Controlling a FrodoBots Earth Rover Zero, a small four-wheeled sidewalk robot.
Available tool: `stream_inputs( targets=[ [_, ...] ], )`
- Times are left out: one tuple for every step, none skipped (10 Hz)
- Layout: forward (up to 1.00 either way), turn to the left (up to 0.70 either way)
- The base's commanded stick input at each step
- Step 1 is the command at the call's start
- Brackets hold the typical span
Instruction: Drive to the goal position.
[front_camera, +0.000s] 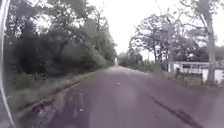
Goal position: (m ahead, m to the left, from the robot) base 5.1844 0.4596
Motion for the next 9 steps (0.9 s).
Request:
stream_inputs(
  targets=[
    [0.70, 0.00],
    [0.70, 0.00],
    [0.70, 0.00],
    [0.70, 0.00],
    [0.70, 0.00],
    [0.70, 0.00],
    [0.70, 0.00],
    [0.70, 0.03],
    [0.70, 0.08]
  ],
)
